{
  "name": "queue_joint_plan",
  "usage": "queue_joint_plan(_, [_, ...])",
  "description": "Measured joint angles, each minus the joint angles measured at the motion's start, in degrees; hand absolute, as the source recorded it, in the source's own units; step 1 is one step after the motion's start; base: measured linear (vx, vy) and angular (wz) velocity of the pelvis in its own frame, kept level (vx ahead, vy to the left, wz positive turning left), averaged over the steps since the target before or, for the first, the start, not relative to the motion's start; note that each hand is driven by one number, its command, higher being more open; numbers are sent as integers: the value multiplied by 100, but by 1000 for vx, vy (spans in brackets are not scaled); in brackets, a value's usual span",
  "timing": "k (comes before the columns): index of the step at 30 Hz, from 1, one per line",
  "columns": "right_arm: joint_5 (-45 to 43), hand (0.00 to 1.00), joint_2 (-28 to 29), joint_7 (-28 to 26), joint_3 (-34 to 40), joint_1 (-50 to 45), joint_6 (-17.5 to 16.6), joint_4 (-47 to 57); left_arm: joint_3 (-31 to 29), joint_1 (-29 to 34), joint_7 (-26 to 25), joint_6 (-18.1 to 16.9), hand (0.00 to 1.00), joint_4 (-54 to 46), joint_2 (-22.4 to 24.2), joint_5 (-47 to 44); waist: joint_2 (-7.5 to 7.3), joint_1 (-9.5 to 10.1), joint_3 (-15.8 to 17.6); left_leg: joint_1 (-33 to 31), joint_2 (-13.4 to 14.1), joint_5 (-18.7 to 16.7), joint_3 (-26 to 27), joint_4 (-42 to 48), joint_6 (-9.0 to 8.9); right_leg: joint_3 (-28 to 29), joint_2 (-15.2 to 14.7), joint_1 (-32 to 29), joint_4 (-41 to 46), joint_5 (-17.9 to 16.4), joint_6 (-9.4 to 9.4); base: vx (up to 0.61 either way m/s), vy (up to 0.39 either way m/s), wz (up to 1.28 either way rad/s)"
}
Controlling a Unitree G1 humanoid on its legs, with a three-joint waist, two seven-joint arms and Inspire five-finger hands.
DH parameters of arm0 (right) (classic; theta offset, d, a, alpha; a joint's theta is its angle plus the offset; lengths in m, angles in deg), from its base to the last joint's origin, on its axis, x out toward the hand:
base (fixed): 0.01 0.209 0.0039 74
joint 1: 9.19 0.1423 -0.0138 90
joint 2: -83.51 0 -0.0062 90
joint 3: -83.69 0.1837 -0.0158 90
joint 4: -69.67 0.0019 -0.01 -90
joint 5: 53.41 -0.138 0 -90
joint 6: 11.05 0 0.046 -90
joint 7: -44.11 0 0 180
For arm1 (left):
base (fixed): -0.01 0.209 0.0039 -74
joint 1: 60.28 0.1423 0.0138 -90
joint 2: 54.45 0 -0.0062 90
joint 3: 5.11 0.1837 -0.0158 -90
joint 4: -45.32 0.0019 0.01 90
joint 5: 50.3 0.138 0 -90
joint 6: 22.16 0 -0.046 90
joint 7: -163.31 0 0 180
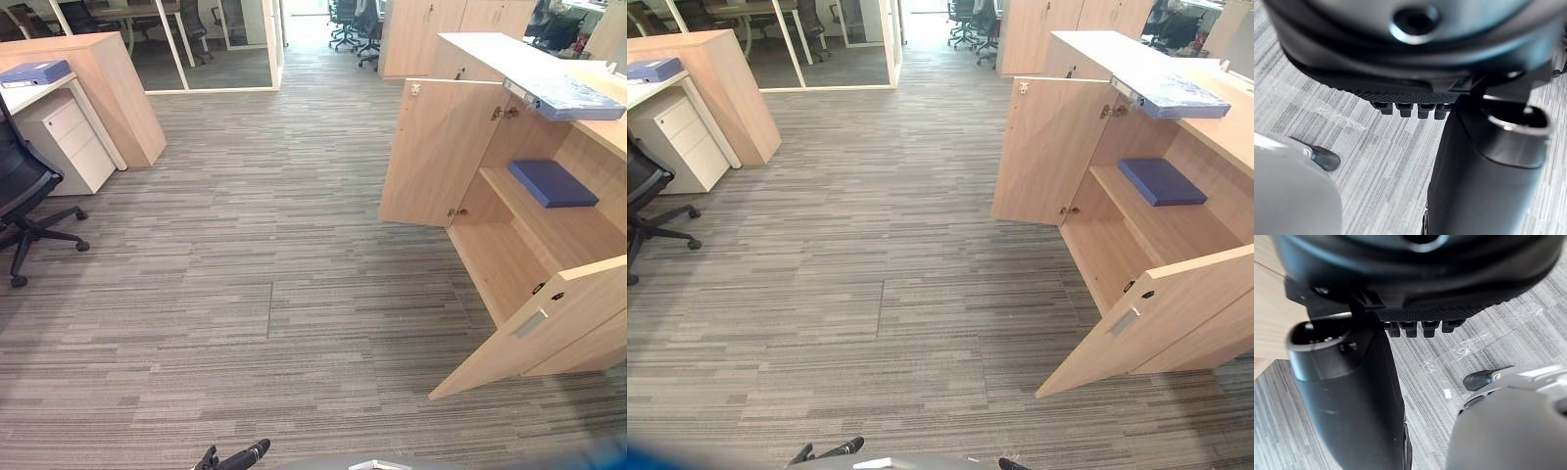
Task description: Walk over to the cabinet, pick up the folder, carry it to the office cabinet, place the folder inside the office cabinet, then close the office cabinet door
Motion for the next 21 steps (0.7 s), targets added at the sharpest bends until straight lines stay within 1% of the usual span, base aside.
queue_joint_plan(2, [-147, 100, 23, -1, 8, 138, -22, 0, 42, -80, 122, -30, 100, 1, 12, -221, 21, 0, 30, -13, 0, 10, 16, -13, -6, -1, 2, 8, -55, 42, 72, -9, 0, -4])
queue_joint_plan(5, [-152, 100, 133, -1, 45, 330, -33, -1, 44, -162, 161, -75, 100, -1, 95, -595, -21, 0, 101, 3, 0, 39, 19, -59, 10, -2, 4, 3, -55, 39, 84, -12, -3, 0])
queue_joint_plan(7, [-156, 100, 252, -4, 57, 418, -39, 1, 35, -199, 192, -88, 100, -8, 139, -691, -38, 3, 134, 31, 3, 65, 24, -101, -15, -1, 8, 5, -55, 38, 86, -34, -15, -1])
queue_joint_plan(11, [-150, 100, 320, -50, 214, 523, -67, 8, 19, -199, 206, -105, 100, -5, 168, -712, -8, 7, 188, 66, 5, 70, 42, -129, -13, 6, 9, 12, -56, 37, 87, -33, -10, -2])
queue_joint_plan(16, [-149, 100, 320, -41, 222, 520, -64, 8, -39, -198, 208, -106, 100, 6, 181, -702, -2, 8, 215, 125, 11, 73, 93, -179, -8, 33, 13, 36, -59, 37, 86, -21, -8, -6])
queue_joint_plan(20, [-149, 100, 339, -42, 227, 524, -59, 11, -310, -198, 214, -105, 100, 52, 224, -704, -30, 9, 232, 142, 11, 72, 181, -195, -8, 68, 13, 42, -93, 38, 84, -20, -9, -8])
queue_joint_plan(21, [-150, 100, 347, -41, 222, 535, -59, 12, -464, -200, 219, -103, 100, 52, 253, -704, -48, 11, 251, 118, 15, 44, 204, -136, -23, 71, 12, 44, -94, 36, 81, -19, -17, -4])
